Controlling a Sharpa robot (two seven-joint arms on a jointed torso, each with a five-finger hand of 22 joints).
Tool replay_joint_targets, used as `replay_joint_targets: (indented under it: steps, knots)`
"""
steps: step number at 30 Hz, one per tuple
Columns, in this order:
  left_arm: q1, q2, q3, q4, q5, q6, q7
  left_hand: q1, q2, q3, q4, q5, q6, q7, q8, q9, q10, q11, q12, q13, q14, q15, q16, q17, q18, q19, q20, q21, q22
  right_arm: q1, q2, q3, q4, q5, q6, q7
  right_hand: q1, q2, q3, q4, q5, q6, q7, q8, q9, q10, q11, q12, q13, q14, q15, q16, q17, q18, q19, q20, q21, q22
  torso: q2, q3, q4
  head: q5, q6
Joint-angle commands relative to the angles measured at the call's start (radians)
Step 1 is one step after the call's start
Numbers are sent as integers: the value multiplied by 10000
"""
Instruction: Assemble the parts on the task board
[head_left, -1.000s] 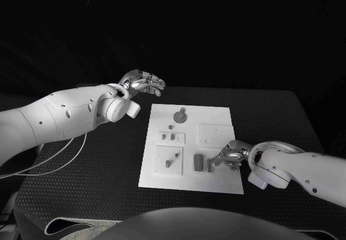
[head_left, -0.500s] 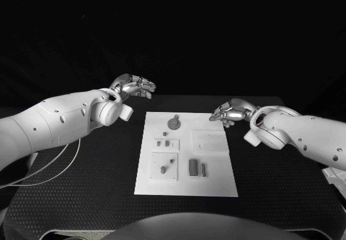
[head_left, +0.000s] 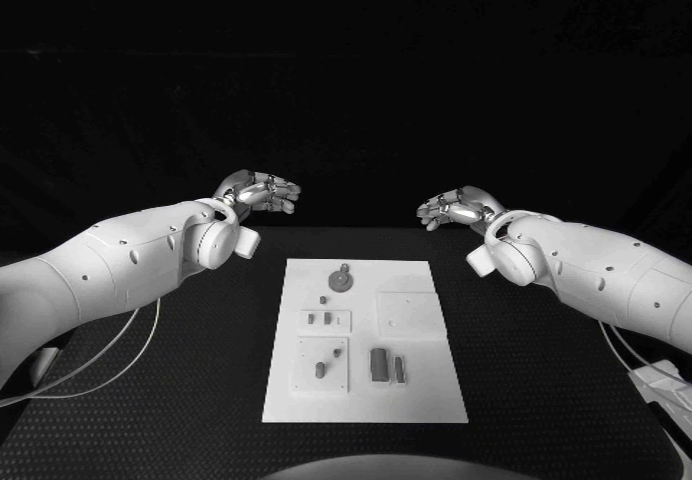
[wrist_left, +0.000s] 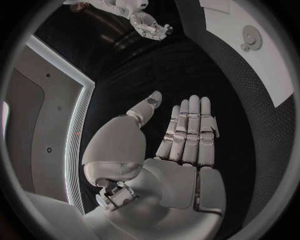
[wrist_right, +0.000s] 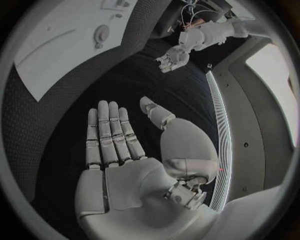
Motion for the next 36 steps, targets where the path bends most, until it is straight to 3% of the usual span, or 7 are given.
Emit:
replay_joint_targets:
  steps: [1, 7, 8, 9, 10, 12, 36]
  knots:
    - [-49, 98, 6, -220, 363, 562, 279, -242, -30, -64, 47, 60, -153, -12, -28, -28, -244, 20, -61, -110, -531, 168, -387, -112, -146, -606, 182, -39, -263, -118, 172, 98, -333, 940, 692, 718, -42, 33, -46, -29, -6, -156, -24, -79, -73, -126, 43, -406, -461, -244, 96, -502, -262, -180, -389, 105, -343, -164, -163, 17, 7, 2, 215]
    - [-183, 259, 7, -612, 494, 625, 362, -519, 6, -268, -80, 29, -339, -62, -48, -46, -571, 12, -26, -370, -1200, 369, -949, -232, -151, -1347, 466, -3, -974, -185, 271, 198, -679, 1153, 799, 821, -107, -20, -356, 113, -16, -386, 6, -28, -341, 323, 80, -1332, -2107, -150, 168, -1660, -1000, -163, -510, 256, -1010, -552, -219, 122, 12, 41, 613]
    - [-155, 212, -2, -518, 227, 277, 100, -10335, 557, -5011, 2662, -470, -8277, -1771, -2971, -4781, -3598, -1455, -681, -2135, -8902, -1025, -5251, -4721, -151, -8930, -10, -626, -9767, -167, 247, 185, -635, 669, 363, 382, -9153, 487, -6499, 2762, -524, -8109, -1823, -1567, -6692, -8839, -1495, -3276, -6000, -7525, -1491, -6342, -5680, -1296, -5044, -1703, -3904, -3841, -168, 48, 12, -3, 443]
    - [-157, 209, -1, -508, 230, 267, 104, -10335, 557, -5011, 2662, -470, -8277, -1771, -2971, -4781, -3703, -1455, -681, -2135, -8902, -1025, -5251, -4721, -151, -8930, -10, -626, -9767, -169, 242, 185, -622, 677, 352, 386, -9153, 487, -6499, 2762, -524, -8109, -1823, -1567, -6692, -8839, -1495, -3276, -6000, -7525, -1491, -6342, -5680, -1296, -5044, -1703, -3904, -3888, -168, 49, 14, -5, 449]
    - [-171, 194, 6, -451, 248, 214, 125, -10335, 557, -5011, 2662, -470, -8277, -1771, -2971, -4781, -10812, -1455, -681, -2135, -8902, -1025, -5251, -4721, -151, -8930, -10, -626, -9767, -177, 223, 189, -567, 711, 303, 405, -9153, 487, -6499, 2762, -524, -8109, -1823, -1567, -6692, -8839, -1495, -3276, -6000, -7525, -1491, -6342, -5680, -1296, -5044, -1703, -3904, -4273, -168, 56, 22, -13, 477]
    - [-208, 154, 26, -295, 298, 68, 183, -10335, 557, -5011, 2662, -470, -8277, -1771, -2971, -4781, -10812, -1455, -681, -2135, -8902, -1025, -5251, -4721, -151, -8930, -10, -626, -9767, -201, 169, 201, -409, 807, 165, 460, -9153, 487, -6499, 2762, -524, -8109, -1823, -1567, -6692, -8839, -1495, -3276, -6000, -7525, -1491, -6342, -5680, -1296, -5044, -1703, -3904, -11601, -169, 67, 36, -28, 530]
    - [-1617, -1404, 768, 5672, 2197, -5521, 2414, -10335, 557, -5011, 2662, -470, -8277, -1771, -2971, -4781, -10812, -1455, -681, -2135, -8902, -1025, -5251, -4721, -151, -8930, -10, -626, -9767, -1135, -1983, 658, 5880, 4655, -5358, 2628, -9153, 487, -6499, 2762, -524, -8109, -1823, -1567, -6692, -8839, -1495, -3276, -6000, -7525, -1491, -6342, -5680, -1296, -5044, -1703, -3904, -11601, -194, 352, 378, -387, 1797]
